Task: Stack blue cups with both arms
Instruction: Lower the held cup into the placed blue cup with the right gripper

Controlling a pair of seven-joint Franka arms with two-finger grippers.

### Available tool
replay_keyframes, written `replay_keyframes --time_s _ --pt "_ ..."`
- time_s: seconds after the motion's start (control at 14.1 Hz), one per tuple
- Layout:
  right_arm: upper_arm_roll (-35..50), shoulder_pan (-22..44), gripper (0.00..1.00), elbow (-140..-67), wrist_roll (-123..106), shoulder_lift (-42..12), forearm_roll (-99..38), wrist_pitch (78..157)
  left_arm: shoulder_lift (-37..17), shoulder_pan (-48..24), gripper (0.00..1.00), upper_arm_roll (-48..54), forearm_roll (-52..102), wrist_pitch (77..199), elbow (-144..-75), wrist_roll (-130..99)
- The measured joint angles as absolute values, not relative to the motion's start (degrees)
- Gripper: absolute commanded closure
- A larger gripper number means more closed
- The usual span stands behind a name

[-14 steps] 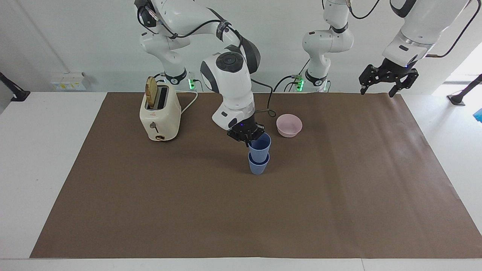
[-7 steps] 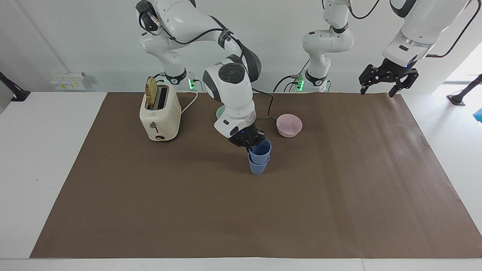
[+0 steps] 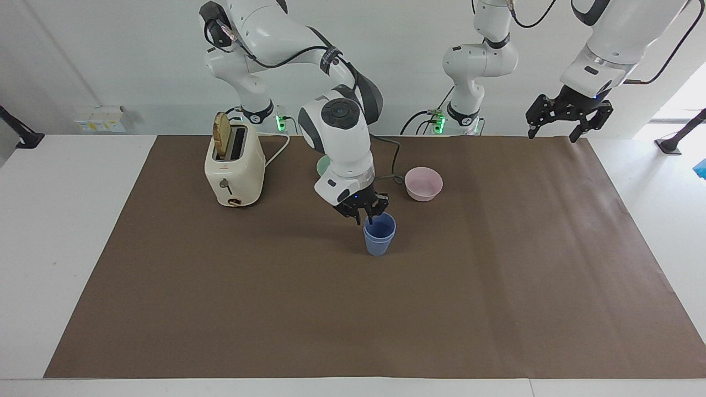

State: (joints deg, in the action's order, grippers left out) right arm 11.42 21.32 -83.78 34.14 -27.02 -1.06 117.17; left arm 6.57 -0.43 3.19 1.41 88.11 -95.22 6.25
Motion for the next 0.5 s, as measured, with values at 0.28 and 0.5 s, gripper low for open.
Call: replay_keyframes --time_s 0.28,0.5 --pt "11.4 21.3 0.22 -83.8 34.1 -27.0 -1.0 117.2 6.6 -0.4 0.00 3.2 1.4 88.1 -95.2 6.2" --pt "11.1 20.3 0.00 -83.5 31.7 -26.1 1.8 116.4 6.6 -0.4 0.00 3.2 1.4 88.1 -95.2 6.2"
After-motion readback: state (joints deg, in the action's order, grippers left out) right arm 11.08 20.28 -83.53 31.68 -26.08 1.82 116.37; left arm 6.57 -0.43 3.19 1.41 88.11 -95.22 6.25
